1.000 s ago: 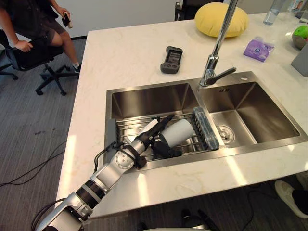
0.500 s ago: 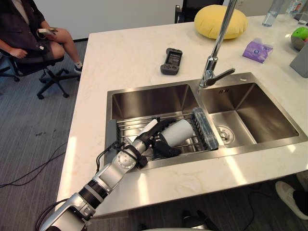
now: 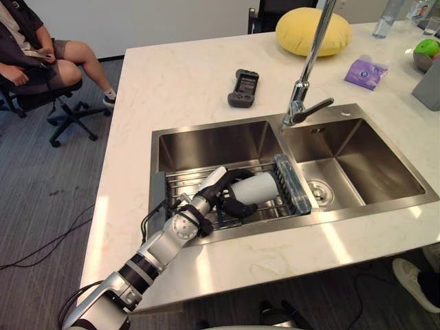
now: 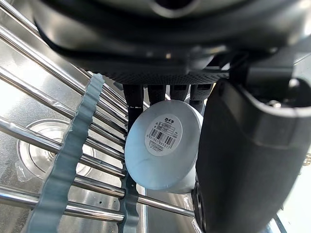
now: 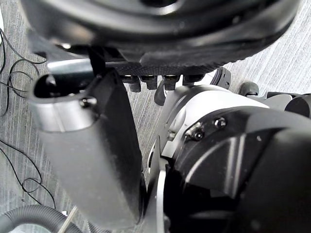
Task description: Walk over to the sink, pick up the cup, carry it to the dishwasher, place the cup inside the dishwasher, then close the dishwasher door
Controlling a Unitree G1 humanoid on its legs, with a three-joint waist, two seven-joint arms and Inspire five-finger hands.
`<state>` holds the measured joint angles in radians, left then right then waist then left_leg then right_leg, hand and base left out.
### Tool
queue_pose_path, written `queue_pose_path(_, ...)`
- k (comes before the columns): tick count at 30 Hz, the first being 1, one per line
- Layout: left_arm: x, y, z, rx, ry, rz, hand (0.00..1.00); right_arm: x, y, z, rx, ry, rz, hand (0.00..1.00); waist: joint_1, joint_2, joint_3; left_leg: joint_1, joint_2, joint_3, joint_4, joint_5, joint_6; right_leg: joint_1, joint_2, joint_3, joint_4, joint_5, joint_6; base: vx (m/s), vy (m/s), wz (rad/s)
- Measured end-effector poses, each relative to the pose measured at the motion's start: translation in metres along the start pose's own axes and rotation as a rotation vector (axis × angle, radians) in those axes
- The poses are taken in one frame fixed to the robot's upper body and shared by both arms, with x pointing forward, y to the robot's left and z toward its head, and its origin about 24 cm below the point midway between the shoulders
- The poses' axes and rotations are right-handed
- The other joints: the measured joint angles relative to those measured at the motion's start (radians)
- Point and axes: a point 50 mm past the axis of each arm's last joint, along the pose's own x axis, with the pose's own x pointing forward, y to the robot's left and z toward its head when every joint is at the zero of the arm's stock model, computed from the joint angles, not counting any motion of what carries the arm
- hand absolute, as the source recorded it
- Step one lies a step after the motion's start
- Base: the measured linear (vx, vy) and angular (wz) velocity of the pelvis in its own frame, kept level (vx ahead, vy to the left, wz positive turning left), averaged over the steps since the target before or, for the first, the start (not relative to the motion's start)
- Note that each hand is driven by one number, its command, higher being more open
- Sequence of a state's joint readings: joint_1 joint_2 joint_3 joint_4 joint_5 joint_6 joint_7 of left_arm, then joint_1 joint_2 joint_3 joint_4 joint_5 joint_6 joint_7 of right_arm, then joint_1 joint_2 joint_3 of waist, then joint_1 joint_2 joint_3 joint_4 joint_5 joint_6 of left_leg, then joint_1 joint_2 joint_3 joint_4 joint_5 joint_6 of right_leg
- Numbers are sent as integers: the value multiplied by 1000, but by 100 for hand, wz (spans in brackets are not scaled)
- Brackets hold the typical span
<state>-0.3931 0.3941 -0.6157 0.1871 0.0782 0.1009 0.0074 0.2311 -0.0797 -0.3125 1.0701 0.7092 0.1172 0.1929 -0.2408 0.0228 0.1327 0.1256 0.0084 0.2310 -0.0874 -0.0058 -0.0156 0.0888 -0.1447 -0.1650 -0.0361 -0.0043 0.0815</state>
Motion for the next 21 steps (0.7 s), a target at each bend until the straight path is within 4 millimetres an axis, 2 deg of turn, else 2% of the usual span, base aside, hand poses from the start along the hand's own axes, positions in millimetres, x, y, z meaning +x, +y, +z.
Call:
queue_pose_path(6, -1, -2, -2, 8, -34, 9, 0, 0, 0, 0, -2, 1, 0, 100, -1, -1, -1, 1, 0, 0, 0, 0, 0, 1, 0, 0, 0, 0, 0, 0, 0, 0)
queue_pose_path(9, -5, -1, -1, 25, -96, -6, 0, 0, 1, 1, -8, -2, 5, 100, -12, -1, -2, 1, 1, 1, 0, -1, -1, 1, 0, 0, -3, 0, 0, 0, 0, 0)
queue_pose_path(15, -16, -7, -1, -148, -160, -16, 0, 0, 1, 1, -12, -13, 7, 100, -20, 0, -2, -5, 6, -3, 0, -2, -2, 0, 0, -4, -5, 1, 1, 0, 0, 1)
queue_pose_path(18, -33, 1, 12, -253, -270, 34, 0, 0, 0, 2, -12, -25, 8, 100, -16, 0, -1, -9, 6, -16, 1, -1, -2, 1, -1, -13, -4, 2, 3, -2, -2, 8)
queue_pose_path(21, -43, 23, 28, -349, -393, 132, 0, -1, -2, 2, -14, -31, 3, 100, 11, 0, -2, -11, 5, -28, 1, 2, 0, 3, -3, -27, 2, 2, 3, -37, -25, 11)
